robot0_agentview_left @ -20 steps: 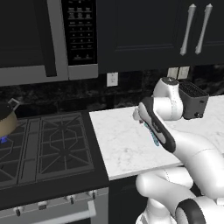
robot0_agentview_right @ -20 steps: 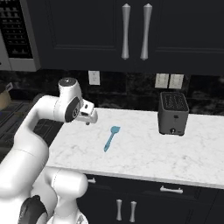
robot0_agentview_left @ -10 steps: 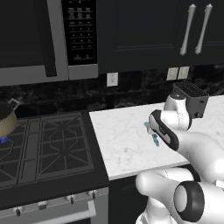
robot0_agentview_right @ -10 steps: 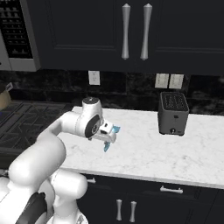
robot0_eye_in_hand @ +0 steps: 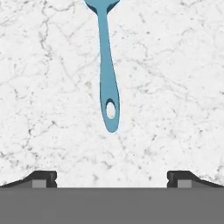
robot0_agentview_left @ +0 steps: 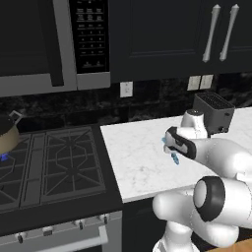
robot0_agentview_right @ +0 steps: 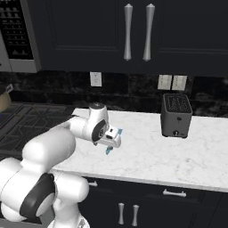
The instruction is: Put the garlic and sweet potato in the pot. Retrieve the spatula and lightly stir the vegetables in the pot.
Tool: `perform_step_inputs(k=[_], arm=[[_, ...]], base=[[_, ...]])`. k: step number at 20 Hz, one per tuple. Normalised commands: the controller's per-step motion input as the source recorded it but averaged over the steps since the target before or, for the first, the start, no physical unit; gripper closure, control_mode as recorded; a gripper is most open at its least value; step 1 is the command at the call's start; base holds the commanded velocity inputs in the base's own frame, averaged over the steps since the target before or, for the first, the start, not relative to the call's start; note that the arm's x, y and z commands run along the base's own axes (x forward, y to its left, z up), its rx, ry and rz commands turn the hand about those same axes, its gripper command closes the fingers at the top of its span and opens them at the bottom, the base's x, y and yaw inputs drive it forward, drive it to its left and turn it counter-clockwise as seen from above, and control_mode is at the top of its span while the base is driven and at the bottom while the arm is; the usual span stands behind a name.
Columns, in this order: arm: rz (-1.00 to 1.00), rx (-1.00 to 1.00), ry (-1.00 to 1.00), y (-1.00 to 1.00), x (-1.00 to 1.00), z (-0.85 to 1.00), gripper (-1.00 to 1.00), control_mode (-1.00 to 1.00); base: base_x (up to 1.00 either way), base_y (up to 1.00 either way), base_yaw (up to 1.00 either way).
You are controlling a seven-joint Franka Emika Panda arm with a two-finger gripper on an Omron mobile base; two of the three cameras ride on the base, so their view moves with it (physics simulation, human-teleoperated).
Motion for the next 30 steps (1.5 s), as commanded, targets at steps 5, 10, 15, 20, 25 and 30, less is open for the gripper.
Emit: perform_step_inputs(k=[5, 10, 15, 20, 25, 30], arm=[[0.00, 0.00, 0.14, 0.00, 0.44, -0.29, -1.00, -1.00], [0.00, 0.01, 0.09, -0.09, 0.43, -0.31, -1.00, -1.00], [0.00, 0.00, 0.03, -0.11, 0.20, -0.36, -1.00, -1.00], [0.00, 0.00, 0.00, 0.00, 0.06, -0.36, -1.00, -1.00], [0.00, 0.00, 0.00, 0.00, 0.06, -0.29, -1.00, -1.00], [0.00, 0.00, 0.00, 0.00, 0.09, -0.14, -1.00, -1.00]], base=[[0.00, 0.00, 0.00], [0.00, 0.00, 0.00], [0.00, 0.00, 0.00], [0.00, 0.00, 0.00], [0.00, 0.00, 0.00], [0.00, 0.00, 0.00]])
